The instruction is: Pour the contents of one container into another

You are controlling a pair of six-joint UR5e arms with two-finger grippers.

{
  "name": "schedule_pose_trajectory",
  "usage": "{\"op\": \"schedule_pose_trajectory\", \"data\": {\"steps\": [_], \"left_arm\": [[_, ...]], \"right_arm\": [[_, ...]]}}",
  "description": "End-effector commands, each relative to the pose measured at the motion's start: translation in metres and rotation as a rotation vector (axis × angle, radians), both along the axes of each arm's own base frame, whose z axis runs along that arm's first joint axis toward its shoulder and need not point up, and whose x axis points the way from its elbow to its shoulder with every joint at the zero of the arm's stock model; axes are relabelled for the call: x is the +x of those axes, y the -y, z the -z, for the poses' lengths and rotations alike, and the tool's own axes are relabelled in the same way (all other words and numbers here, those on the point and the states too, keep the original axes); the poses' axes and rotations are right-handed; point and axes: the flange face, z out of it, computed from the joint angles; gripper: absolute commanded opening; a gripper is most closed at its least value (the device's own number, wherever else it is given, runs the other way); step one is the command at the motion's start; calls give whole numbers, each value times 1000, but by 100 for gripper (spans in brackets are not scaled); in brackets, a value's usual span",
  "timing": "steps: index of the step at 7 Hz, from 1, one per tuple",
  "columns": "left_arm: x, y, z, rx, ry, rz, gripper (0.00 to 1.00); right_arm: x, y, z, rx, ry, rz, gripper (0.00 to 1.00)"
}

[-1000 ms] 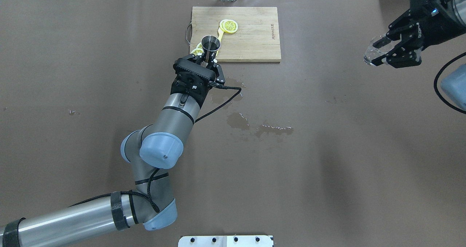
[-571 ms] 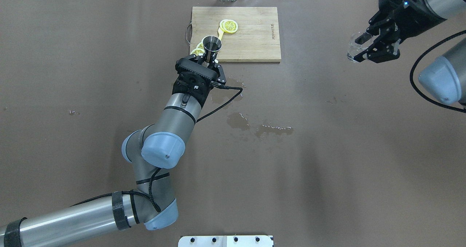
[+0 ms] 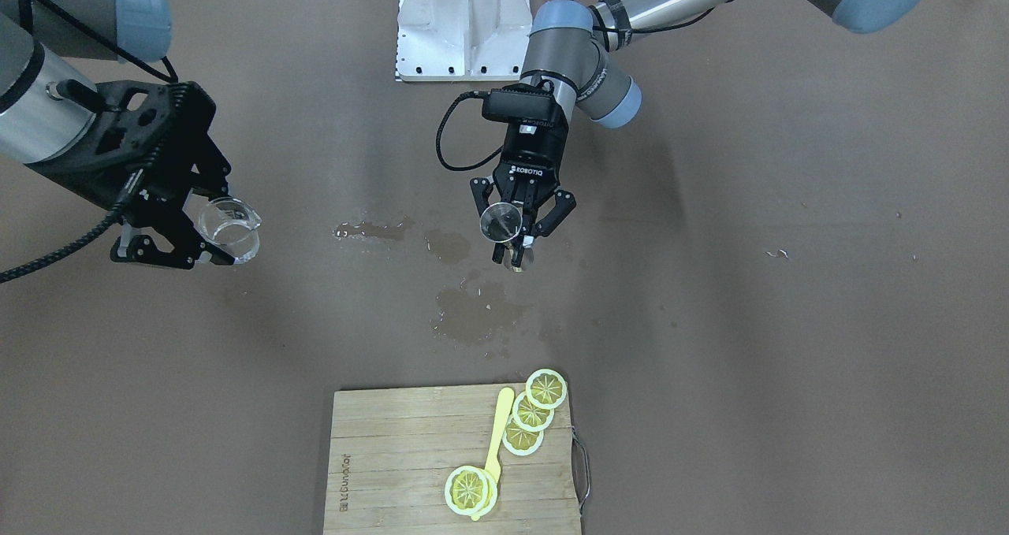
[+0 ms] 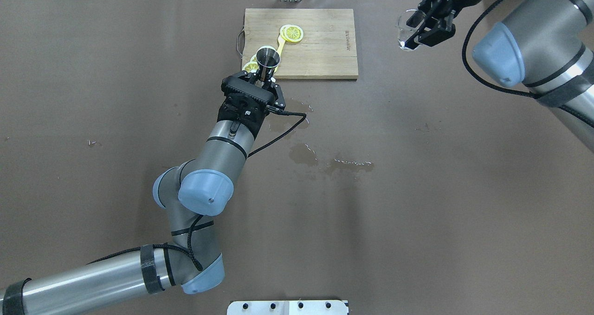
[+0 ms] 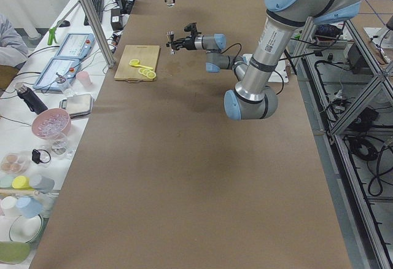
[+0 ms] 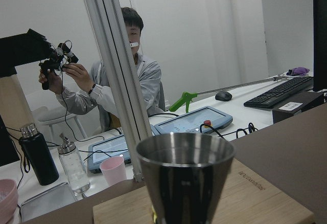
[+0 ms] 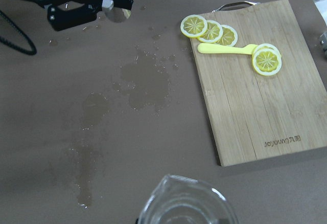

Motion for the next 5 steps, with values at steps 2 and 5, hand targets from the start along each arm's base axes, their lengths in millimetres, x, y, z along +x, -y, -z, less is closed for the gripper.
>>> {"op": "schedule_pose_trajectory", "data": {"steps": [2, 5], "left_arm": [[4, -4, -9, -6, 13, -10, 0], [15, -17, -12, -4, 10, -27, 0]], "right_arm": [[-45, -3, 75, 31, -90, 42, 0], [-87, -13, 100, 78, -150, 68, 0]]}}
